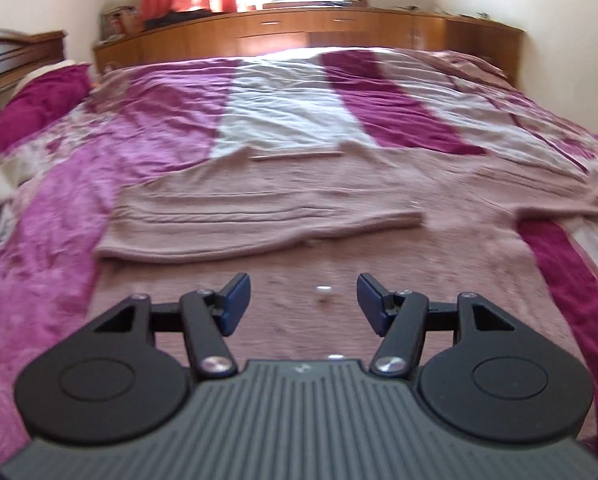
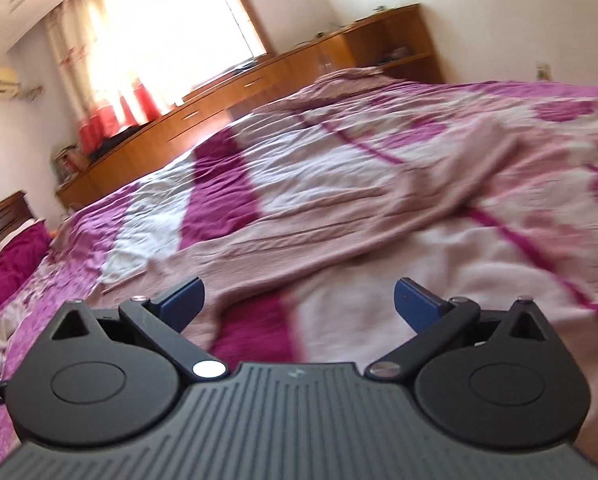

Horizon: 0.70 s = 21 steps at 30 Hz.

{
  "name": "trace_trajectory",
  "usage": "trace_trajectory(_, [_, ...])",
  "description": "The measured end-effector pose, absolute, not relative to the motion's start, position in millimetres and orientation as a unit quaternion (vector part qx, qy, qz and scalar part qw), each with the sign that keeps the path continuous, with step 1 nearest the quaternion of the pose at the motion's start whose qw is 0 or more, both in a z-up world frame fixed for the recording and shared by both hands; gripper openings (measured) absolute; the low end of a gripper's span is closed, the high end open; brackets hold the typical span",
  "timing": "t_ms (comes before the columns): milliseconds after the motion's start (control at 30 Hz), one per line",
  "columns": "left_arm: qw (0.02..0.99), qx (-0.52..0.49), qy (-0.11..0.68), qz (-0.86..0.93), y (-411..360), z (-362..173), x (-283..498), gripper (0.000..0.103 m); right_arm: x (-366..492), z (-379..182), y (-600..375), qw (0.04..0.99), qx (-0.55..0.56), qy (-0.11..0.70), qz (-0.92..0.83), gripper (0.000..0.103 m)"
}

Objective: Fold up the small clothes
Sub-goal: 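Move the right gripper to the other sleeve cuff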

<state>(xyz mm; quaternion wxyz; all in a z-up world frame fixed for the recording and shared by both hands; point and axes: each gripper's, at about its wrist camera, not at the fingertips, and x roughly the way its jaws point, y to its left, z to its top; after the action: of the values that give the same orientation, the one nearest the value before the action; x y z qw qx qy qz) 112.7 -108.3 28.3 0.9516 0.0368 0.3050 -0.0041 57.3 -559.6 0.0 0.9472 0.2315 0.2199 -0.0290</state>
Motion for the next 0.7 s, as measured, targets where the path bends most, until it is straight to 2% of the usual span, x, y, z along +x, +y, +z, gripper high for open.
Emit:
trace_trajectory(200, [0.949, 0.039, 0.313, 0.0, -127.9, 15.0, 118.5, 0.061, 39.6, -9.1, -624.3, 0.943, 0.247, 0.217, -0.052, 0.101])
trace_trajectory(267, [0.947, 0.045, 0.319, 0.009, -124.7, 10.4, 123.6, 0.061, 44.3, -13.1, -643.5, 0.942, 0.25, 0.22, -0.049, 0.09])
trace_trajectory(367, [0.945, 0.027, 0.324, 0.026, -110.1, 8.6, 129.9, 0.061, 61.1, -17.7, -666.9, 0.944, 0.238, 0.219, -0.055, 0.083])
trace_trajectory(700, [0.944, 0.024, 0.318, 0.084, -67.9, 12.3, 141.9, 0.061, 169.7, -43.7, -737.2, 0.936, 0.228, 0.235, -0.132, 0.083])
